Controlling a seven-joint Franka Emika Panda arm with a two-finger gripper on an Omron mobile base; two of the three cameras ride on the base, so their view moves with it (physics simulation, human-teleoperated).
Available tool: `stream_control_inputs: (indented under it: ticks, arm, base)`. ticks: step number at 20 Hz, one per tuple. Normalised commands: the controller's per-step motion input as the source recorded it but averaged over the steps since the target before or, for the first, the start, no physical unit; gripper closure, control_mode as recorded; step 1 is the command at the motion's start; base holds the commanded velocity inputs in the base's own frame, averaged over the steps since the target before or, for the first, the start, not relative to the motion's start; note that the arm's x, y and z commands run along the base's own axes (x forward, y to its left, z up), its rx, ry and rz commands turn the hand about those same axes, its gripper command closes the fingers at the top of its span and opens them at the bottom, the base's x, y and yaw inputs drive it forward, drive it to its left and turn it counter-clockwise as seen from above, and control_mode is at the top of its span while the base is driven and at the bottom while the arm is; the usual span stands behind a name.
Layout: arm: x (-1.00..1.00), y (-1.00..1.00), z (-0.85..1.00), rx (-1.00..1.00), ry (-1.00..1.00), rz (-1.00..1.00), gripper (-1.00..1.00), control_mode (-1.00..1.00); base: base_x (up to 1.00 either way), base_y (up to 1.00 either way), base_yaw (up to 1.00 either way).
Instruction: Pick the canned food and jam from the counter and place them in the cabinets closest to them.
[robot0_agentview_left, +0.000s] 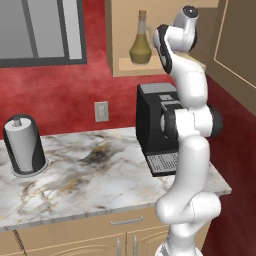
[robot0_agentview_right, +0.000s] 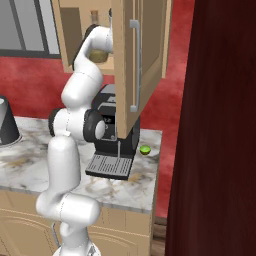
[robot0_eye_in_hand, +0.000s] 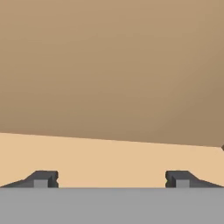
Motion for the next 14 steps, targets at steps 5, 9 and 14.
stream_control_inputs:
  ticks: [5, 9, 14]
  arm:
    - [-0.49, 0.00, 0.00, -0.01, -0.11, 0.02, -1.00, -1.00]
    - [-0.84, 0.00, -0.01, -0.03, -0.20, 0.03, -1.00, -1.00]
    - [-1.00, 0.05, -0.36, -0.08, -0.15, 0.01, -1.00, -1.00]
  base:
    - [0.00, 0.00, 0.00]
    - [0.00, 0.00, 0.00]
    - [0.00, 0.00, 0.00]
